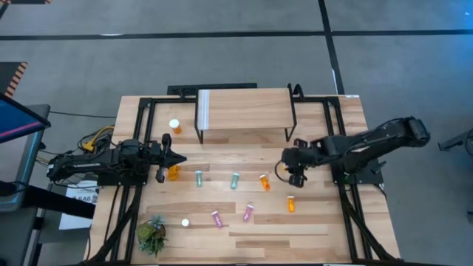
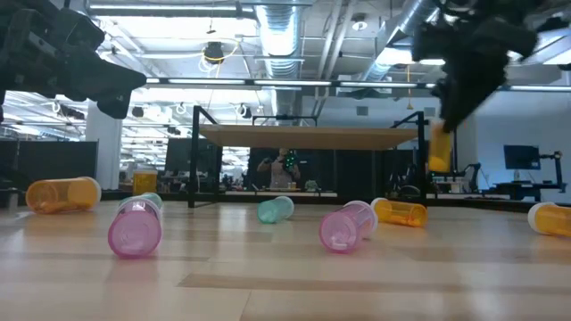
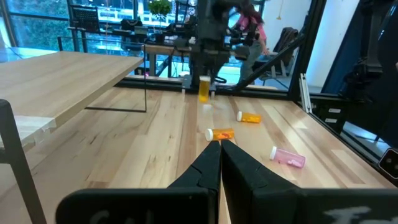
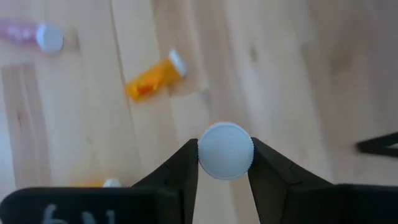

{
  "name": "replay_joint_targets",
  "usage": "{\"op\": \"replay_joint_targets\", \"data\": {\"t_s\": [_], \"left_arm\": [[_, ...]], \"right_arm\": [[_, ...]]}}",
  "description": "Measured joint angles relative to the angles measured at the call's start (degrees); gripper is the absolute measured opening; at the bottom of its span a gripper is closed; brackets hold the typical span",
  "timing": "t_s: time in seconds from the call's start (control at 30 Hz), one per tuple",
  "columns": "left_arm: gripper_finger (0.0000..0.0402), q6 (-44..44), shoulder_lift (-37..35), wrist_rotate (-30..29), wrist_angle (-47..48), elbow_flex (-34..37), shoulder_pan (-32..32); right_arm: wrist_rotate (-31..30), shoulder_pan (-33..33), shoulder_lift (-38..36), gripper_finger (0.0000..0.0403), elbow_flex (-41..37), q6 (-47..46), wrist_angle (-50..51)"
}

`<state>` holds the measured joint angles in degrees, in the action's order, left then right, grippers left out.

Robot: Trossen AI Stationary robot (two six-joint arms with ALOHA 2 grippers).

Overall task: Pick and place medicine bottles onto shelf by color
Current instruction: Put the top right small orange pill bottle on the shelf

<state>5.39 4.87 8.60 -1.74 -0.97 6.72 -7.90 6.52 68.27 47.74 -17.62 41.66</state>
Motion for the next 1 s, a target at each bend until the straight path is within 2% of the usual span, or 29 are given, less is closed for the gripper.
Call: {"op": "replay_joint_targets", "data": {"t_s": [0.47,0.67,1.0], "left_arm": [[0.0000,0.01,-0.01,0.00,0.00,0.00,0.00],[0.0000,0.00,0.01,0.00,-0.02,0.00,-0.02],[0.0000,0.01,0.00,-0.02,-0.01,0.00,0.00]], "right_arm": [[0.25,-17.23,-0.04,0.0140,15.82,15.14,4.65],[0.91,-25.51,-0.01,0.0139,19.72,19.21,4.57],[6.58,-37.07,2.64,0.0143,23.84,22.10,4.75]]}}
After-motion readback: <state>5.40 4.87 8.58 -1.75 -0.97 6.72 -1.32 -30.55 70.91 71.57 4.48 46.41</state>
